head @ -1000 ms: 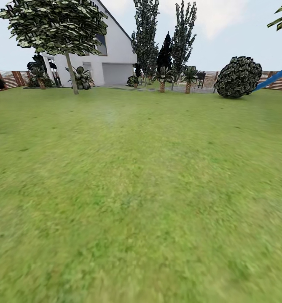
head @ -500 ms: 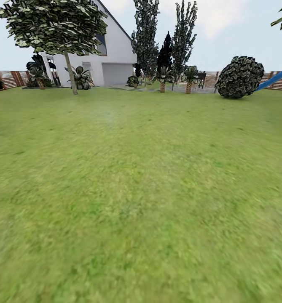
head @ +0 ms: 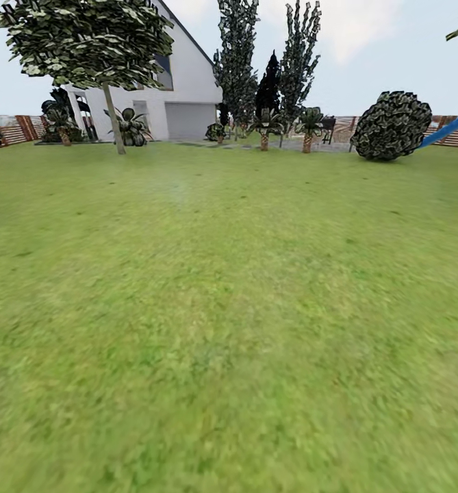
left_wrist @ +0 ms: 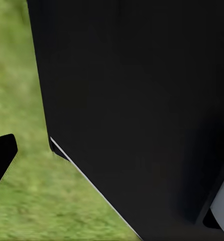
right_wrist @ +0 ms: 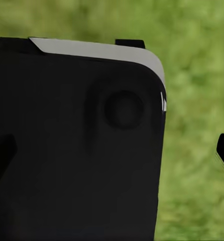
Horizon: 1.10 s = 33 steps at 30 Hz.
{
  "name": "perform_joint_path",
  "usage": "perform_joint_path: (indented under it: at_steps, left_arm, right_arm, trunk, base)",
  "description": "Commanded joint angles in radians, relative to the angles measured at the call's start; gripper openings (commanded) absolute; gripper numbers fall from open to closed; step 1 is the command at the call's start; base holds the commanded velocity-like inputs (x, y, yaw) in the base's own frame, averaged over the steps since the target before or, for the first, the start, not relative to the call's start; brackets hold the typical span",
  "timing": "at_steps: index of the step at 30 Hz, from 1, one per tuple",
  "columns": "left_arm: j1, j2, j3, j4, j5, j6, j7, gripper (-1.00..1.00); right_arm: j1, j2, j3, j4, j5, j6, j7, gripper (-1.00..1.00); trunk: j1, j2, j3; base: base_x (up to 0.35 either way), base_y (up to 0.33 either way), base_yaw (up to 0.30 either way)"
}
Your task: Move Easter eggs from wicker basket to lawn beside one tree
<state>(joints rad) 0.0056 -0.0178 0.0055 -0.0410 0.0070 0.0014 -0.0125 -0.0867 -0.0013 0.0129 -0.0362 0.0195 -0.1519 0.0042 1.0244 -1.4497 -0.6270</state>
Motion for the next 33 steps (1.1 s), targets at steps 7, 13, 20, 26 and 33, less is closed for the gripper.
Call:
perform_joint_path:
  at_steps: [7,13,20,26,33]
  left_arm:
    - [0.001,0.000,0.001,-0.002,0.001,0.000,-0.001,1.00]
    - [0.001,0.000,0.001,-0.002,0.001,0.000,-0.001,1.00]
    - [0.001,0.000,0.001,-0.002,0.001,0.000,-0.001,1.00]
    - [0.001,0.000,0.001,-0.002,0.001,0.000,-0.001,1.00]
    - [0.001,0.000,0.001,-0.002,0.001,0.000,-0.001,1.00]
  right_arm:
    - [0.000,-0.002,0.001,0.001,0.002,-0.003,0.000,1.00]
    - [-0.001,-0.002,0.001,0.001,0.002,-0.003,0.000,1.00]
    - [0.000,-0.002,0.001,0.000,0.002,-0.005,0.000,1.00]
    - [0.000,-0.002,0.001,0.000,0.002,-0.005,0.000,1.00]
    - [0.000,-0.001,0.001,0.001,0.002,-0.004,0.000,1.00]
  trunk:
    - [0.001,0.000,-0.001]
    - [0.001,0.000,-0.001]
    - [0.001,0.000,-0.001]
    - [0.001,0.000,-0.001]
    - [0.001,0.000,-0.001]
  base:
    - [0.325,0.000,0.000]
    - [0.325,0.000,0.000]
    - [0.325,0.000,0.000]
    - [0.325,0.000,0.121]
    - [0.325,0.000,0.089]
